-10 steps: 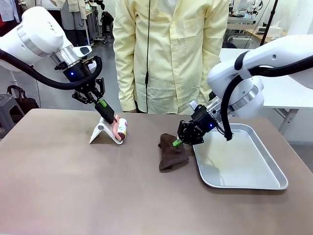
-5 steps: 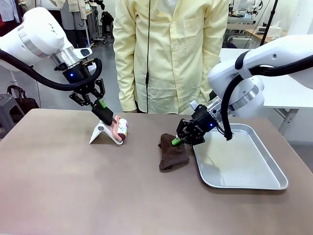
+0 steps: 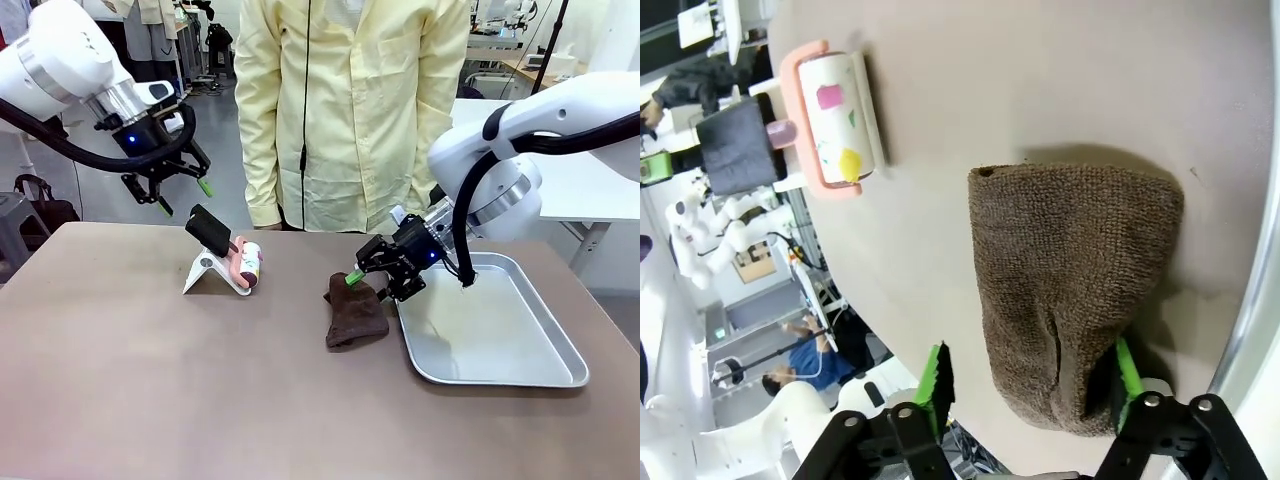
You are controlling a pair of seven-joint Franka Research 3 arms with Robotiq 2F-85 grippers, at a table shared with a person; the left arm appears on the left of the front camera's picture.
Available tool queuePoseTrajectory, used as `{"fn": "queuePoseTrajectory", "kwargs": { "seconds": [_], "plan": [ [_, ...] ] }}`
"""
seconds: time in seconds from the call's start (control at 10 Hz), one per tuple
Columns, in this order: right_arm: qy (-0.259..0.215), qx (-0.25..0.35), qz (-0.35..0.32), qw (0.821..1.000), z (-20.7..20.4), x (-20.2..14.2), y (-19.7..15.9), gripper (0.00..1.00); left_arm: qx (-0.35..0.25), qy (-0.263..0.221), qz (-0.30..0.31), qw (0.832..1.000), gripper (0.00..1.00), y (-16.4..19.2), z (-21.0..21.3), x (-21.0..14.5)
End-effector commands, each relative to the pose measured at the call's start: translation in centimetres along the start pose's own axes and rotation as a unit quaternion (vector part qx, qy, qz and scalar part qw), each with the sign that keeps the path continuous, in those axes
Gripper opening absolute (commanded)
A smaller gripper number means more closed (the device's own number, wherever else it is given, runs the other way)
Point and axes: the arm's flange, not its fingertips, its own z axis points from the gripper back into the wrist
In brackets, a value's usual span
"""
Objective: Clean the surface of the table.
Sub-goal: Return the Lint Roller and towel to their original positions.
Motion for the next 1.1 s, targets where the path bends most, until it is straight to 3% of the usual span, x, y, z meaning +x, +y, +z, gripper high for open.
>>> {"fn": "queuePoseTrajectory", "kwargs": {
  "seconds": [0.0,0.4,0.7,0.9,1.0],
  "plan": [
    [0.002,0.024,0.030,0.999,0.1,0.2,0.2,1.00,-0.016,-0.013,0.006,1.000,1.00,0.4,1.2,-1.9],
    [-0.008,0.044,0.054,0.998,3.0,-1.2,1.2,1.00,-0.064,-0.021,-0.050,0.997,1.00,0.7,4.3,-6.2],
    [-0.034,0.092,0.075,0.992,8.8,-4.4,1.0,1.00,-0.127,-0.047,-0.106,0.985,1.00,2.5,7.4,-11.9],
    [-0.027,0.184,0.101,0.977,12.2,-7.5,-0.2,1.00,-0.208,-0.074,-0.163,0.962,1.00,4.9,9.3,-16.4],
    [-0.019,0.254,0.108,0.961,13.6,-9.3,-1.3,1.00,-0.259,-0.113,-0.173,0.943,1.00,6.6,9.8,-18.4]
  ]
}}
